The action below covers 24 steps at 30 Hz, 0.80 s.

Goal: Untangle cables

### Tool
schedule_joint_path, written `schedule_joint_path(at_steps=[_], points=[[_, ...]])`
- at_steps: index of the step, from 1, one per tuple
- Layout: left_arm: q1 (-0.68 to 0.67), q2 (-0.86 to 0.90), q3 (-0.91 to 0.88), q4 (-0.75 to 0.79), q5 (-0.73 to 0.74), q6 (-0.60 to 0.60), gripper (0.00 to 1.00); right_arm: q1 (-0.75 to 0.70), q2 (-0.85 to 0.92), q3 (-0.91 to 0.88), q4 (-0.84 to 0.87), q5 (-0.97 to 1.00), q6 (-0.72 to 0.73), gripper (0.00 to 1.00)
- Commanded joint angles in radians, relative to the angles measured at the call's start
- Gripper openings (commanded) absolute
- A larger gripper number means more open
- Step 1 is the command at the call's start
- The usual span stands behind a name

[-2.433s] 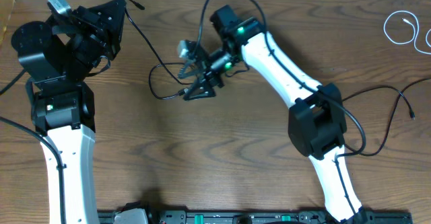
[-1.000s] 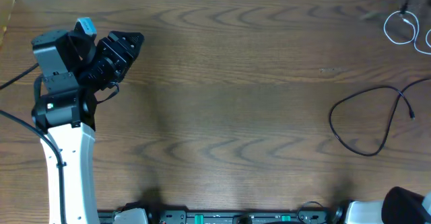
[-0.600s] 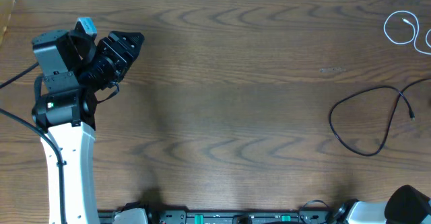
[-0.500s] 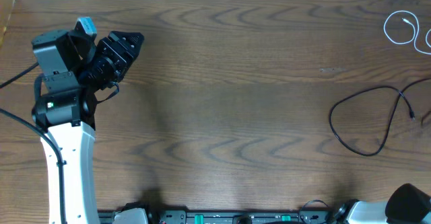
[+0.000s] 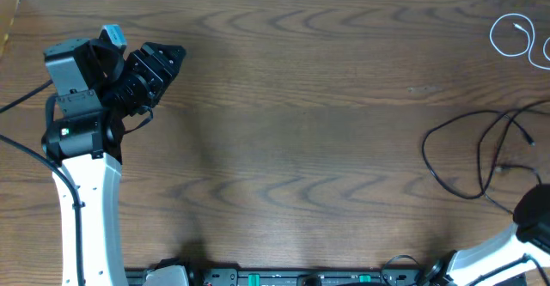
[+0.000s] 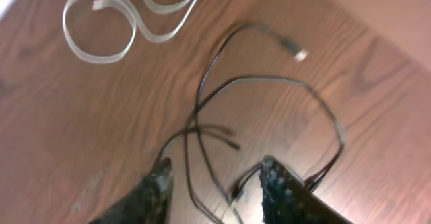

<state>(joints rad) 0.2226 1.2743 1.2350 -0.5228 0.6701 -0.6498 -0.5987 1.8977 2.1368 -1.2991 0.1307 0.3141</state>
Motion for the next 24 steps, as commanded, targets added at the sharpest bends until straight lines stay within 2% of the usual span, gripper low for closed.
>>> schedule_joint_path(at_steps=[1, 3, 5, 8, 12, 13, 14, 15, 16, 17, 19, 24], points=[[0.006, 0.007, 0.016, -0.004, -0.009, 0.031, 0.64, 0.001, 0.014, 0.002, -0.011, -0.219, -0.051, 0.44], [0.005, 0.007, 0.016, -0.008, -0.008, 0.059, 0.64, 0.015, 0.013, 0.002, -0.005, -0.387, -0.155, 0.49], [0.0, 0.008, 0.016, -0.016, -0.009, 0.116, 0.64, 0.039, 0.011, 0.002, -0.006, -0.547, -0.277, 0.59], [-0.016, 0.009, 0.016, -0.041, -0.009, 0.217, 0.64, 0.094, 0.01, 0.002, -0.043, -0.683, -0.418, 0.73], [-0.043, 0.011, 0.016, -0.103, -0.04, 0.357, 0.66, 0.204, 0.01, 0.002, -0.12, -0.721, -0.572, 0.82], [-0.05, 0.011, 0.016, -0.126, -0.074, 0.373, 0.69, 0.238, 0.01, 0.002, -0.139, -0.721, -0.612, 0.85], [-0.055, 0.013, 0.016, -0.15, -0.119, 0.382, 0.72, 0.266, 0.01, 0.002, -0.155, -0.72, -0.649, 0.93], [-0.06, 0.013, 0.016, -0.172, -0.163, 0.384, 0.79, 0.303, 0.01, 0.002, -0.168, -0.712, -0.678, 0.99], [-0.066, 0.014, 0.014, -0.199, -0.214, 0.384, 0.95, 0.337, 0.01, 0.002, -0.175, -0.697, -0.687, 0.99], [-0.071, 0.015, 0.011, -0.225, -0.254, 0.384, 0.99, 0.373, 0.01, 0.002, -0.175, -0.676, -0.686, 0.99], [-0.072, 0.019, 0.011, -0.272, -0.315, 0.384, 0.99, 0.443, 0.01, 0.002, -0.164, -0.63, -0.665, 0.99], [-0.072, 0.02, 0.011, -0.299, -0.324, 0.384, 1.0, 0.61, 0.006, 0.002, -0.128, -0.487, -0.49, 0.99]])
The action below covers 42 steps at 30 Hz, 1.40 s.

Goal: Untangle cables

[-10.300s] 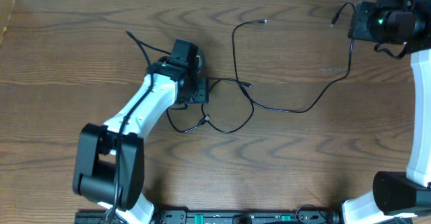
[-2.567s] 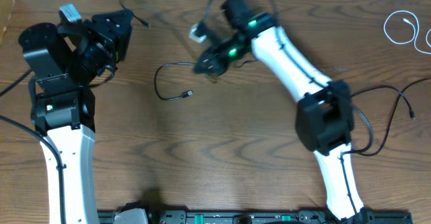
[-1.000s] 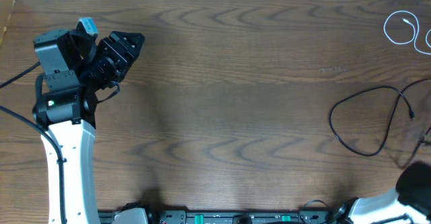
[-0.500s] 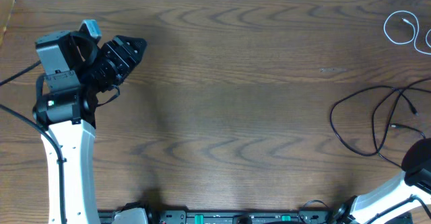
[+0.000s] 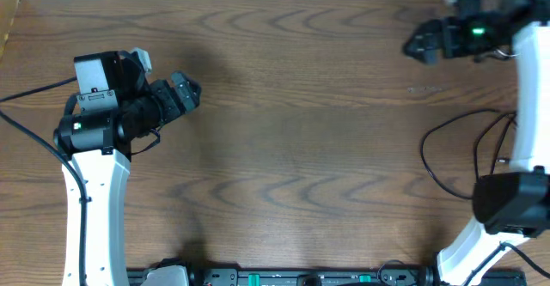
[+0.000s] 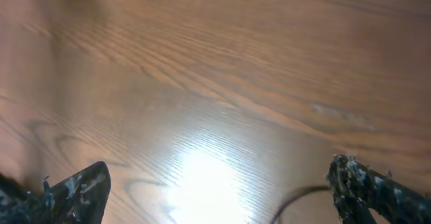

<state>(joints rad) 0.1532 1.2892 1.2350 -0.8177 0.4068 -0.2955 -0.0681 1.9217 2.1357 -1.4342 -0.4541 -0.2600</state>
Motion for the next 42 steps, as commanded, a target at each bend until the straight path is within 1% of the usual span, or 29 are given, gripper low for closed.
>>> schedule_joint_path(at_steps=[1, 4, 6, 7, 9, 10, 11, 13, 14, 17, 21, 24, 28, 29, 32, 33, 34, 36, 39, 42], points=[[-0.003, 0.005, 0.011, -0.005, -0.061, 0.029, 1.0, 0.113, -0.02, 0.003, 0.01, 0.114, 0.109, 0.99], [-0.003, 0.005, 0.011, -0.005, -0.061, 0.029, 1.0, 0.198, -0.045, 0.004, 0.006, 0.138, 0.148, 0.99], [-0.003, 0.005, 0.011, -0.005, -0.061, 0.029, 1.0, 0.237, -0.07, 0.004, -0.023, 0.137, 0.156, 0.99], [-0.003, 0.005, 0.011, -0.005, -0.061, 0.029, 1.0, 0.254, -0.085, 0.004, -0.051, 0.137, 0.184, 0.99], [-0.003, 0.005, 0.011, -0.005, -0.061, 0.029, 1.0, 0.285, -0.114, 0.004, -0.12, 0.109, 0.336, 0.99], [-0.003, 0.005, 0.011, -0.005, -0.061, 0.029, 1.0, 0.304, -0.13, 0.004, -0.171, 0.063, 0.47, 0.99], [-0.003, 0.005, 0.011, -0.005, -0.061, 0.029, 1.0, 0.322, -0.148, 0.004, -0.212, 0.074, 0.588, 0.99], [-0.003, 0.005, 0.011, -0.005, -0.061, 0.029, 1.0, 0.341, -0.179, 0.003, -0.264, 0.21, 0.563, 0.99], [-0.003, 0.005, 0.011, -0.005, -0.061, 0.029, 1.0, 0.35, -0.189, 0.002, -0.264, 0.277, 0.538, 0.99], [-0.003, 0.005, 0.011, -0.005, -0.061, 0.029, 1.0, 0.37, -0.222, 0.002, -0.264, 0.297, 0.479, 0.99], [-0.003, 0.005, 0.011, -0.005, -0.061, 0.029, 1.0, 0.39, -0.279, 0.002, -0.264, 0.34, 0.471, 0.99], [-0.003, 0.005, 0.011, -0.005, -0.061, 0.029, 1.0, 0.431, -0.323, -0.017, -0.264, 0.435, 0.445, 0.99], [-0.003, 0.005, 0.011, -0.005, -0.061, 0.029, 1.0, 0.488, -0.402, -0.128, -0.25, 0.593, 0.465, 0.99], [-0.003, 0.005, 0.011, -0.005, -0.061, 0.029, 1.0, 0.488, -0.433, -0.168, -0.227, 0.619, 0.479, 0.99], [-0.003, 0.005, 0.011, -0.005, -0.061, 0.029, 1.0, 0.46, -0.576, -0.377, -0.029, 0.647, 0.481, 0.99], [-0.003, 0.005, 0.011, -0.005, -0.061, 0.029, 1.0, 0.443, -0.635, -0.469, 0.072, 0.645, 0.47, 0.99], [-0.003, 0.005, 0.011, -0.005, -0.061, 0.029, 1.0, 0.417, -0.712, -0.593, 0.211, 0.626, 0.451, 0.99], [-0.003, 0.005, 0.011, -0.005, -0.061, 0.029, 1.0, 0.366, -0.828, -0.783, 0.406, 0.553, 0.397, 0.99], [-0.003, 0.005, 0.011, -0.005, -0.061, 0.029, 1.0, 0.275, -0.985, -1.054, 0.687, 0.41, 0.32, 0.99], [-0.003, 0.005, 0.011, -0.005, -0.061, 0.029, 1.0, 0.224, -1.142, -1.31, 0.948, 0.377, 0.282, 0.99]])
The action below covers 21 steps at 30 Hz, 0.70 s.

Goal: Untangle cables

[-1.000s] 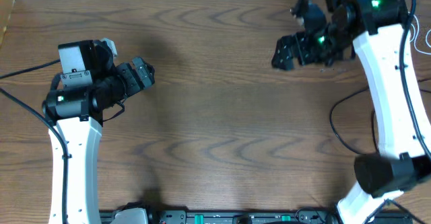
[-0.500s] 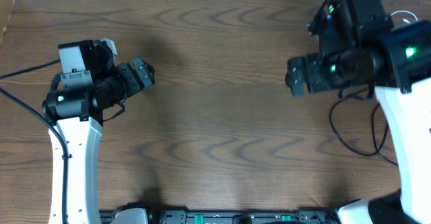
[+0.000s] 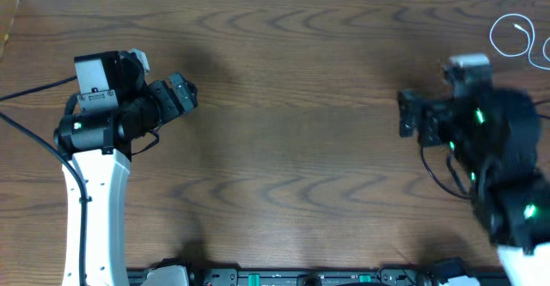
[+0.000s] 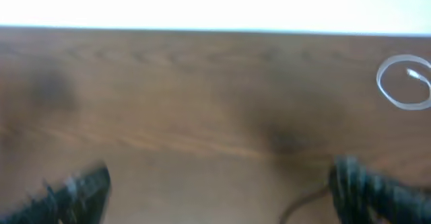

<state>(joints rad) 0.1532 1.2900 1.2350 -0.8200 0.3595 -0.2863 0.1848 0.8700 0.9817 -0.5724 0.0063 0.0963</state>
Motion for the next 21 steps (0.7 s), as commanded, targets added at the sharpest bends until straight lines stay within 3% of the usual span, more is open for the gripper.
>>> schedule_joint_path(at_steps=[1, 6, 9, 17, 21], points=[[-0.003, 0.004, 0.011, -0.003, -0.014, 0.02, 1.0, -0.034, -0.154, -0.247, 0.18, -0.076, -0.097, 0.99], [-0.003, 0.004, 0.011, -0.003, -0.013, 0.02, 1.0, -0.056, -0.389, -0.574, 0.527, -0.058, -0.182, 0.99], [-0.003, 0.004, 0.011, -0.003, -0.013, 0.02, 1.0, -0.077, -0.517, -0.729, 0.638, -0.058, -0.18, 0.99], [-0.003, 0.004, 0.011, -0.003, -0.013, 0.02, 1.0, -0.081, -0.752, -0.971, 0.67, -0.058, -0.153, 0.99], [-0.003, 0.004, 0.011, -0.003, -0.013, 0.02, 1.0, -0.082, -0.806, -0.976, 0.57, -0.065, -0.153, 0.99]])
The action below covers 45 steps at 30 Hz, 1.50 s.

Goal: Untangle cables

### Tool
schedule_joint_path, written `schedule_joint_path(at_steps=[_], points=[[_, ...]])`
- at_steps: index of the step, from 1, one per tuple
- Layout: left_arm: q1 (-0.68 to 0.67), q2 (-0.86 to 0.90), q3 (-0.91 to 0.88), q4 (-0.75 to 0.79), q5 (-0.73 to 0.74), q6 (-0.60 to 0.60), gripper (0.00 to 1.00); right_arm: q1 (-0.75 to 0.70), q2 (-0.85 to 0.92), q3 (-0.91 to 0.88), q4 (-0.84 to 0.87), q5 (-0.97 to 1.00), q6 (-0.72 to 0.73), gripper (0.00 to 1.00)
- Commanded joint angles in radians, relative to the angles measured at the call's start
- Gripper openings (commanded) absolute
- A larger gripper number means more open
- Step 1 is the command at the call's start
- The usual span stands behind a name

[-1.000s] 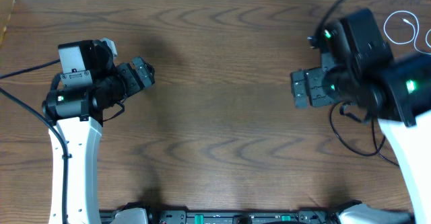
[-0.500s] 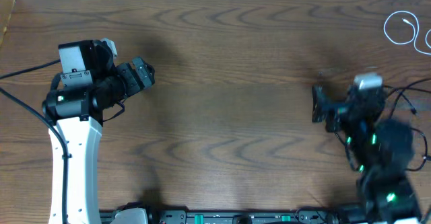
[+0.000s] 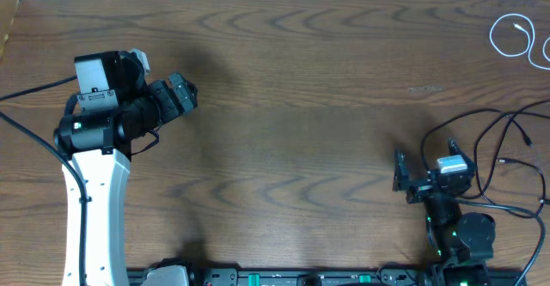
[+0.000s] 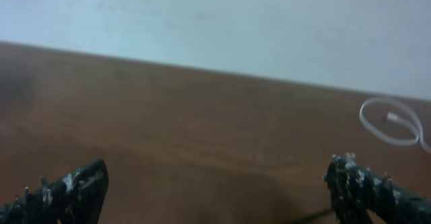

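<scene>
Thin black cables [image 3: 481,144] lie in tangled loops on the right of the wooden table [image 3: 301,106]. A white flat cable [image 3: 513,37] is coiled at the far right corner, and its loop [image 4: 394,122] also shows in the right wrist view. My right gripper [image 3: 401,176] sits low near the front edge, just left of the black loops, open wide with nothing between its fingers [image 4: 75,187]. My left gripper [image 3: 179,95] hovers over the left side, far from all cables; its jaws cannot be read from overhead.
The pale wall runs along the table's far edge [image 4: 202,72]. The left arm's white link [image 3: 90,209] and its black supply cable [image 3: 26,93] occupy the left side. A rail [image 3: 284,277] with equipment lines the front edge.
My right arm was raised over the black cables at mid right, blurred. Now it is folded low by the front edge, gripper still open and empty. The left arm has not moved.
At first my right gripper hung open just above the black tangle at the right edge. It was then stretched to the far right corner while the left arm had turned rightward. Later it stood over the cables, and now rests low near the front, holding nothing.
</scene>
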<state>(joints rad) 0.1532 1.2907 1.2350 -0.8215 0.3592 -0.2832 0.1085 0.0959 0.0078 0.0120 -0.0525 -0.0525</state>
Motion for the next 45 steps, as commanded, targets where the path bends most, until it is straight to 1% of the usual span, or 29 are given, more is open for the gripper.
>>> schedule_joint_path(at_steps=[1, 4, 37, 40, 42, 45], points=[[-0.003, 0.003, 0.011, -0.001, -0.013, 0.017, 1.0, -0.007, -0.043, -0.002, -0.027, -0.006, -0.005, 0.99], [-0.003, 0.003, 0.011, -0.001, -0.013, 0.017, 1.0, -0.01, -0.094, -0.002, -0.085, -0.004, -0.005, 0.99], [-0.003, 0.002, 0.011, -0.004, -0.014, 0.018, 1.0, -0.01, -0.089, -0.002, -0.084, -0.01, -0.005, 0.99], [-0.003, -0.017, 0.011, -0.003, -0.063, 0.02, 1.0, -0.01, -0.089, -0.002, -0.083, -0.01, -0.005, 0.99], [-0.011, -0.054, -0.002, 0.016, -0.065, 0.07, 1.0, -0.01, -0.089, -0.002, -0.083, -0.01, -0.005, 0.99], [-0.033, -0.147, -0.067, 0.13, -0.065, 0.192, 1.0, -0.01, -0.089, -0.002, -0.083, -0.01, -0.005, 0.99]])
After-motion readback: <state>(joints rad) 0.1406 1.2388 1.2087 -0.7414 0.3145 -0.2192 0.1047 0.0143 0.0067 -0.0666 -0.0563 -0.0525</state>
